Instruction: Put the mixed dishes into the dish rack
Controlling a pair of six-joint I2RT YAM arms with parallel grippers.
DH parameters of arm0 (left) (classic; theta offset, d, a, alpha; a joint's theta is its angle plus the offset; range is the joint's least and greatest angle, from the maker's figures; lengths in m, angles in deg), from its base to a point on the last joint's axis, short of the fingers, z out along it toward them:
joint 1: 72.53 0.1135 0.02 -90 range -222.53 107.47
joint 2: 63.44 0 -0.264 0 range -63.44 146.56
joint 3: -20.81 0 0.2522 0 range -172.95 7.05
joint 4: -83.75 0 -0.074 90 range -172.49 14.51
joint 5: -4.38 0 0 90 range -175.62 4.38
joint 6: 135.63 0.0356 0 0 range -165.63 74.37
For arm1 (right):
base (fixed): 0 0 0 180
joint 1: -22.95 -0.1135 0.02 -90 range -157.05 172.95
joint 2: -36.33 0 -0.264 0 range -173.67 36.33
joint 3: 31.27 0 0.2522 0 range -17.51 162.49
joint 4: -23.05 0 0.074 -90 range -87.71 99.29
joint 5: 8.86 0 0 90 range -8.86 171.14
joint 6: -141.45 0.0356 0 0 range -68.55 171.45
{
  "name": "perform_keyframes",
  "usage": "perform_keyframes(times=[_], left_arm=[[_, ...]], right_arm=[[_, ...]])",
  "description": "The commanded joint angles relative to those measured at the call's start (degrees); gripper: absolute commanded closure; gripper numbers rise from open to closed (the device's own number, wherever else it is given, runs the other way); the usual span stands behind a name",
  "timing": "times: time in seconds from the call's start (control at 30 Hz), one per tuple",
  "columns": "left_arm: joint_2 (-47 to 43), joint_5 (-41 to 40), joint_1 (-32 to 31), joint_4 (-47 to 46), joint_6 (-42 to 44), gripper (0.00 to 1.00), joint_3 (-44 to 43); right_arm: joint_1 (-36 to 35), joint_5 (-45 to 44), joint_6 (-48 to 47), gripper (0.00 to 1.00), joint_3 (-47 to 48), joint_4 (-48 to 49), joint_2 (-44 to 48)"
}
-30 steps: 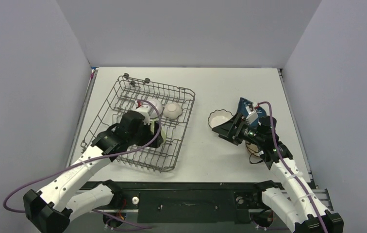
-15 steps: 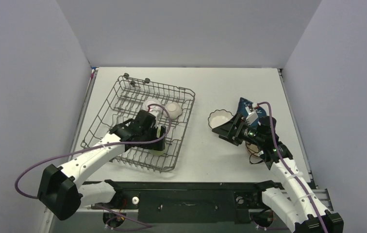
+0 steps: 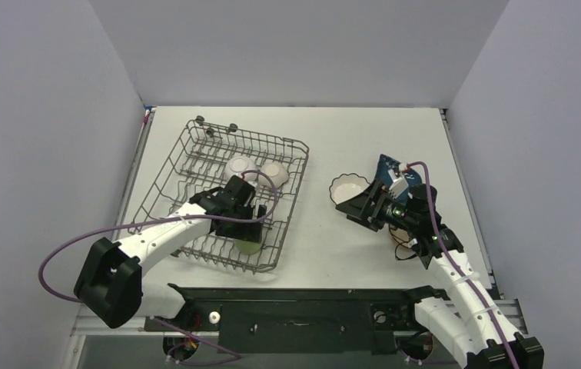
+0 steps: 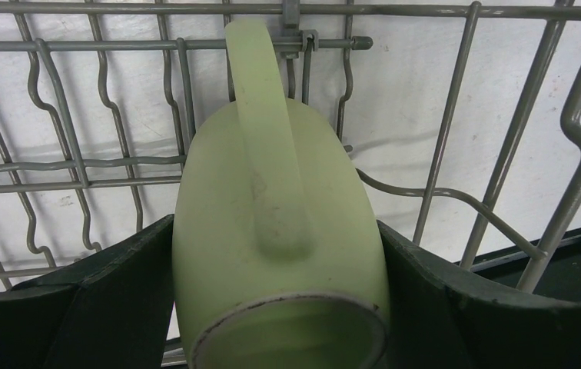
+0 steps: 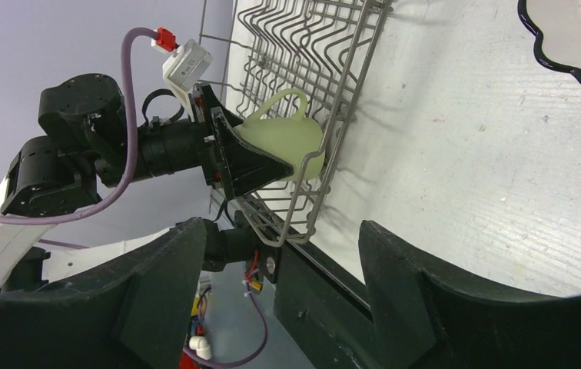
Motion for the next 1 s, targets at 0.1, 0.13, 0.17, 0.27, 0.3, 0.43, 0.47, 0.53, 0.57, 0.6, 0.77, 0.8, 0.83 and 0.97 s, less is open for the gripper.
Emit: perform_keyframes(times=[0.1, 0.13, 0.17, 0.27, 0.3, 0.43, 0.47, 0.53, 0.57, 0.6, 0.77, 0.8, 0.83, 0.97], left_arm=[[1.8, 1.0, 0.3, -1.4, 0.4, 0.80, -2.3], [1.9, 1.0, 0.3, -1.3, 0.4, 0.78, -2.2], [2.2, 1.0, 0.3, -1.3, 0.4, 0.73, -2.2], [2.4, 1.0, 0.4, -1.4, 0.7, 0.64, -2.1], [2.5, 1.0, 0.3, -1.4, 0.7, 0.59, -2.1], [2.1, 1.0, 0.3, -1.6, 1.3, 0.39, -1.9], [2.1, 1.0, 0.3, -1.5, 1.3, 0.36, -1.9], [2.0, 1.0, 0.3, -1.5, 1.3, 0.35, -1.9], [2.0, 1.0, 0.3, -1.6, 1.4, 0.34, -1.9], [2.0, 1.0, 0.3, -1.5, 1.4, 0.29, -2.0], [2.0, 1.0, 0.3, -1.5, 1.7, 0.21, -2.0], [1.8, 1.0, 0.3, -1.4, 1.7, 0.18, -2.0], [1.8, 1.0, 0.3, -1.4, 1.8, 0.18, -2.0], [1.4, 1.0, 0.3, -1.3, 1.9, 0.13, -2.2]], right_arm=[[0.4, -0.8, -0.6, 0.32, 2.1, 1.1, 0.3], [0.4, -0.8, -0.6, 0.32, 2.1, 1.1, 0.3], [0.4, -0.7, -0.6, 0.32, 2.0, 1.1, 0.4], [0.4, -0.8, -0.6, 0.32, 2.0, 1.1, 0.3], [0.5, -0.8, -0.6, 0.32, 2.0, 1.1, 0.3], [0.3, -0.9, -0.6, 0.32, 2.2, 1.1, 0.0], [0.4, -0.9, -0.7, 0.32, 2.3, 1.1, 0.0], [0.4, -0.8, -0.8, 0.32, 2.3, 1.1, 0.0], [0.4, -0.8, -0.8, 0.32, 2.4, 1.1, -0.1], [0.5, -0.8, -0.8, 0.32, 2.3, 1.0, -0.1], [0.4, -0.9, -0.8, 0.32, 1.8, 1.0, 0.4], [0.3, -0.9, -0.7, 0.32, 1.6, 1.0, 0.5], [0.4, -0.9, -0.7, 0.32, 1.6, 1.0, 0.5], [0.4, -0.9, -0.7, 0.32, 1.6, 0.9, 0.7]])
